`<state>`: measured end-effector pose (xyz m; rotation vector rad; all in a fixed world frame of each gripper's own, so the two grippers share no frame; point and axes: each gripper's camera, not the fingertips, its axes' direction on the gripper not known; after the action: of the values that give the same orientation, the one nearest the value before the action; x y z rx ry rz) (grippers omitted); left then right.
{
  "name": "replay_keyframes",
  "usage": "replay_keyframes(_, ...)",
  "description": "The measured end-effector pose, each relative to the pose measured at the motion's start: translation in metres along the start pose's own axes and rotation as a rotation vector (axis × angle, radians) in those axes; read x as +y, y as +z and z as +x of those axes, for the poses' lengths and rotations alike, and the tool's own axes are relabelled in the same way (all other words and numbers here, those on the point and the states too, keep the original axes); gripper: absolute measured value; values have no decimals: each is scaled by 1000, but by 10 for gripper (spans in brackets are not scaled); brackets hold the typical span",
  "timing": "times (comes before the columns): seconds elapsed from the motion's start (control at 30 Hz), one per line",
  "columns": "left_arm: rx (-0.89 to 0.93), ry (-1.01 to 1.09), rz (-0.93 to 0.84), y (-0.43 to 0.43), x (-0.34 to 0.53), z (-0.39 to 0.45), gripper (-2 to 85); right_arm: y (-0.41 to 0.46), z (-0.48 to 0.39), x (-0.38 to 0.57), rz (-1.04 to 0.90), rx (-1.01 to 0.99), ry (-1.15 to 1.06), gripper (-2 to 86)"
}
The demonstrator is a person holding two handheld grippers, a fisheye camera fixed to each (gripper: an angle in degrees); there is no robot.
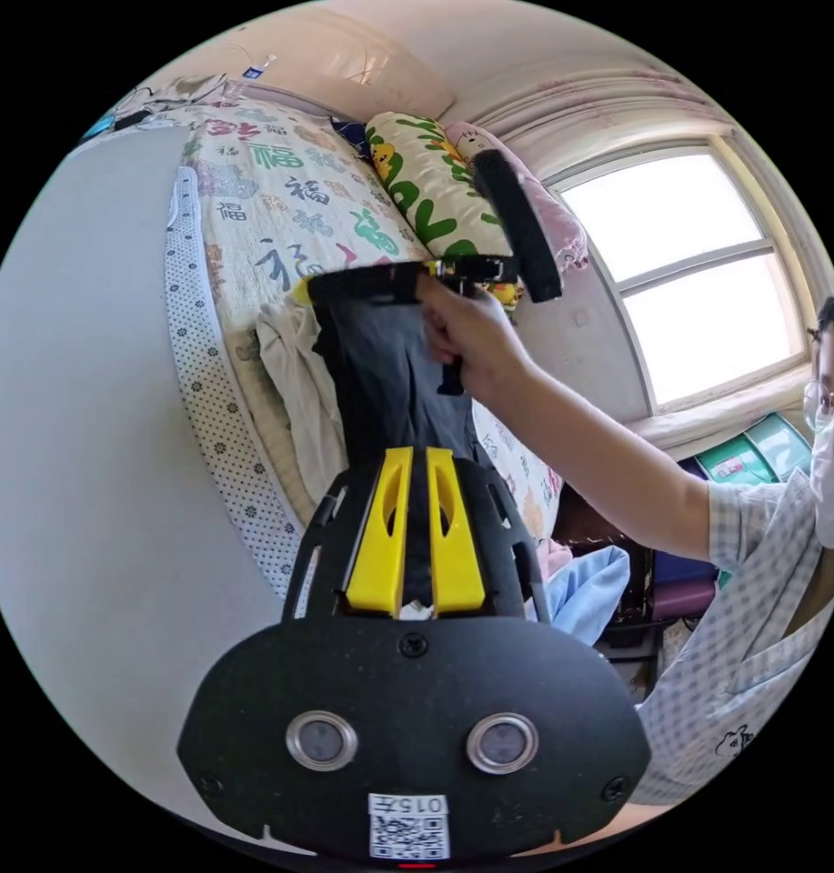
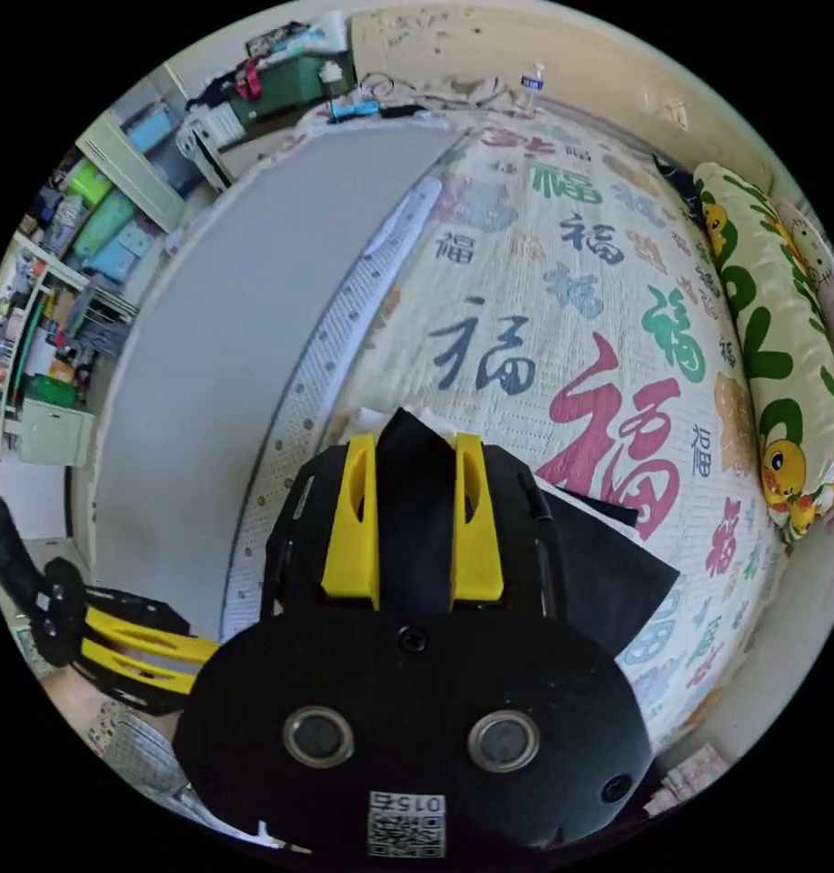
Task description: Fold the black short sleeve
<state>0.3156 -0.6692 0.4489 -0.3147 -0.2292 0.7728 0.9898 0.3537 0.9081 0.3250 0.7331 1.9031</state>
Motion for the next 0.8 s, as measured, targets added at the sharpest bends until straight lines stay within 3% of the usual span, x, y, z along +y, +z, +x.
replay_keyframes(0.07, 10, -16, 6, -5, -7, -9, 45, -4, 4, 20, 77, -68, 27, 90)
replay_keyframes(0.27, -17, -6, 71, -19, -33, -18, 59, -22, 72, 162, 351, -515, 223, 52)
replay_keyframes(0.53, 44, -9, 93, 8, -65, -1, 89, 37, 110, 308, 469, -601, 472, 11)
replay_keyframes(0.67, -148, -34, 64, 25, -60, 8, 100, 53, 119, 335, 486, -627, 453, 7)
replay_keyframes(0.7, -243, -76, 131, 17, -54, 8, 98, 54, 123, 341, 484, -625, 443, 7)
replay_keyframes(0.8, -276, -57, 332, -4, -41, 12, 100, 60, 132, 354, 467, -608, 438, 6)
